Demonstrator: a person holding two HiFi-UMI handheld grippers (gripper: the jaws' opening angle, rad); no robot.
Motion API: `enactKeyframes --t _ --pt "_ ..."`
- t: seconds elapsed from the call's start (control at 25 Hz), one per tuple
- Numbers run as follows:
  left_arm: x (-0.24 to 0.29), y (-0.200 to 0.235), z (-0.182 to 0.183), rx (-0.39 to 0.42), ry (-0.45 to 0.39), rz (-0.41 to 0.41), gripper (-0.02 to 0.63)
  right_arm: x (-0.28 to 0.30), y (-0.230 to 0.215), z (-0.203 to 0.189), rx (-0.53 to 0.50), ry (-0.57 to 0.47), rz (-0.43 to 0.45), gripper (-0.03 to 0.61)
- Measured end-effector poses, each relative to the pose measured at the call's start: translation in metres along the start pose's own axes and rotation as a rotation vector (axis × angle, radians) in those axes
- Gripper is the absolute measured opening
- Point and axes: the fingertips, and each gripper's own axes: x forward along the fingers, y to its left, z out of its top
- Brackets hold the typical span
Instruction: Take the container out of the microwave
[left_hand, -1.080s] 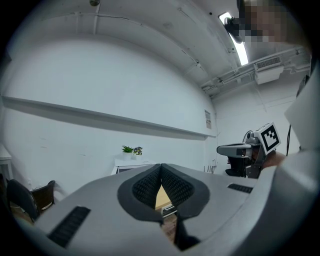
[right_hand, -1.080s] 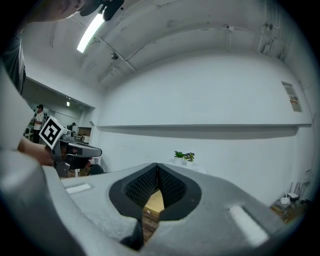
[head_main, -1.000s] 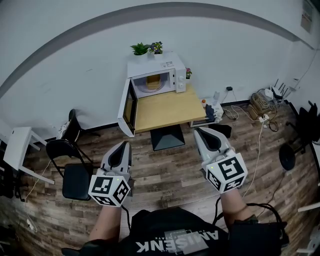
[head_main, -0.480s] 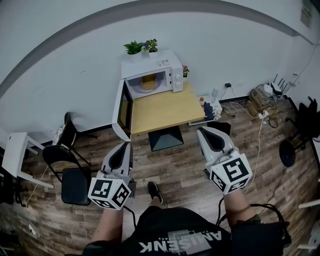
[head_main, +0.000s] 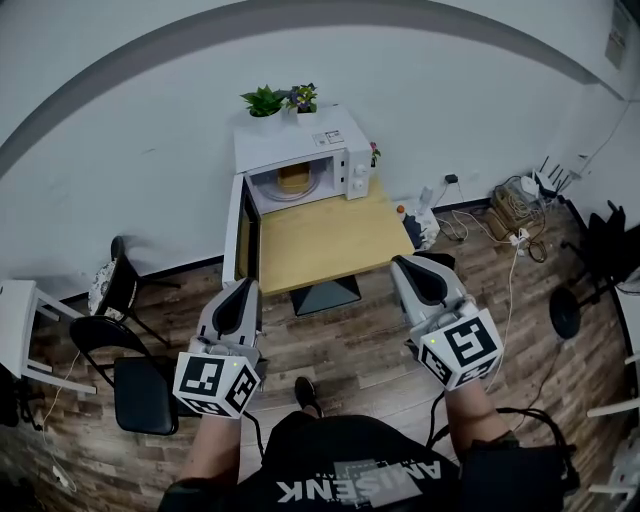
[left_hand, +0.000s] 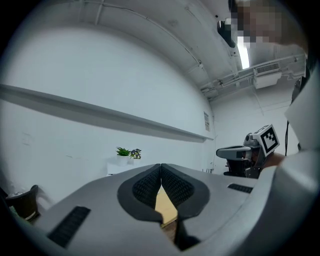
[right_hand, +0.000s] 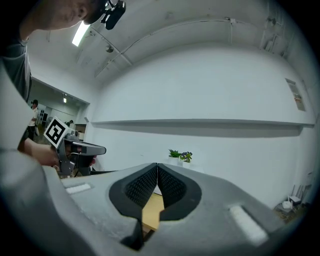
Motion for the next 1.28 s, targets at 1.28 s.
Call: enactKeyframes --t 1.28 --pt "0.129 0.171 0.007 -0.031 0.031 0.072 0.003 0.250 -0.055 0.008 0.000 0.031 0.097 0.011"
